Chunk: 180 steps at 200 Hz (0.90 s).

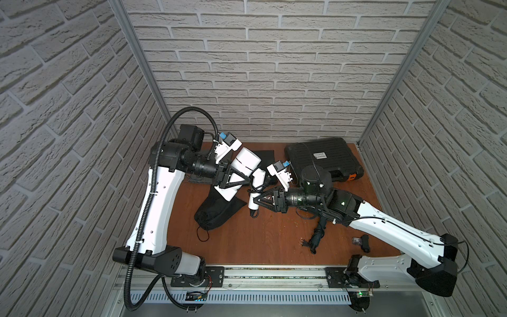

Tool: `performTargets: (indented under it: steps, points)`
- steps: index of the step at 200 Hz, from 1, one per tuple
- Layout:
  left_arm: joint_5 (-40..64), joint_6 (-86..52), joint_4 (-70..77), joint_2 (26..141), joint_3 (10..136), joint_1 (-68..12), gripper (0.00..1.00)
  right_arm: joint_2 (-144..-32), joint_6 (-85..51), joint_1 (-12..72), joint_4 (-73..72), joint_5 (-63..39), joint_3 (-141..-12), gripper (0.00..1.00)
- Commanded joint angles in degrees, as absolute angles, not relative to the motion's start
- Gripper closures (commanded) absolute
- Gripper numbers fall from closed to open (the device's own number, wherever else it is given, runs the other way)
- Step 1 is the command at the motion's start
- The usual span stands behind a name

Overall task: Pack away hair dryers
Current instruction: Fold the hair dryer.

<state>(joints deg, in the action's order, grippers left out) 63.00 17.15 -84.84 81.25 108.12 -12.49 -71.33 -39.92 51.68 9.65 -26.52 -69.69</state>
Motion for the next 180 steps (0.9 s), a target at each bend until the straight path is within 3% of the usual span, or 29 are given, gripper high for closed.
performTargets:
  steps: [1, 65, 105, 148, 180]
  points:
    - [67.15, 12.17, -80.72, 80.60, 105.64, -13.53, 1.00, -71.93, -43.02, 52.34, -20.86, -24.79, -71.63, 0.97]
    - [66.34, 6.23, -75.88, 79.11, 102.55, -12.43, 1.00, -78.06, -48.52, 54.60, -32.80, -22.65, -73.27, 0.97]
    - [67.53, -6.91, -61.52, 75.24, 94.04, -9.59, 1.00, -79.10, -49.70, 55.53, -35.56, -22.85, -73.42, 0.97]
    - [69.57, -6.81, -61.43, 75.58, 93.86, -9.59, 1.00, -81.18, -51.06, 55.61, -38.49, -23.25, -74.95, 0.97]
    - [68.38, -3.37, -64.37, 75.87, 96.37, -8.68, 1.00, -81.13, -49.60, 55.62, -32.59, -22.23, -75.37, 0.94]
